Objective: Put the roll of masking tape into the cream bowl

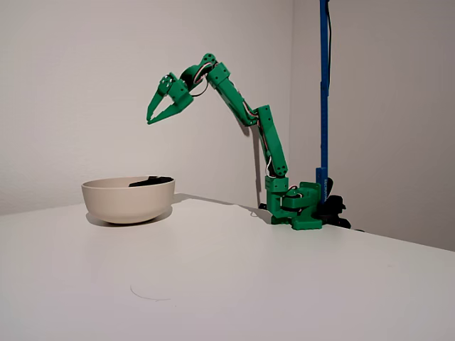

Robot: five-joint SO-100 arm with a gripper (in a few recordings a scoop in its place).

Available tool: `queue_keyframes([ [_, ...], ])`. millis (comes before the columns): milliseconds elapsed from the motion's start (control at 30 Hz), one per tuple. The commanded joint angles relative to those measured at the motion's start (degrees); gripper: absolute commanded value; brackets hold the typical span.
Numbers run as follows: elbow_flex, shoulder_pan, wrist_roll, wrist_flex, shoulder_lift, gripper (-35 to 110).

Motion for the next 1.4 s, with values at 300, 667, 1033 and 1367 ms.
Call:
queue_keyframes([
  [300,-2.11,-20.83,1.14,13.18,17.67,-8],
  [667,13.97,-35.86,2.46,16.17,31.2,-8],
  [1033,52.65,-37.71,1.76,1.67,51.15,-8],
  [1367,78.22,-36.47,0.53,-7.82,65.21,-8],
])
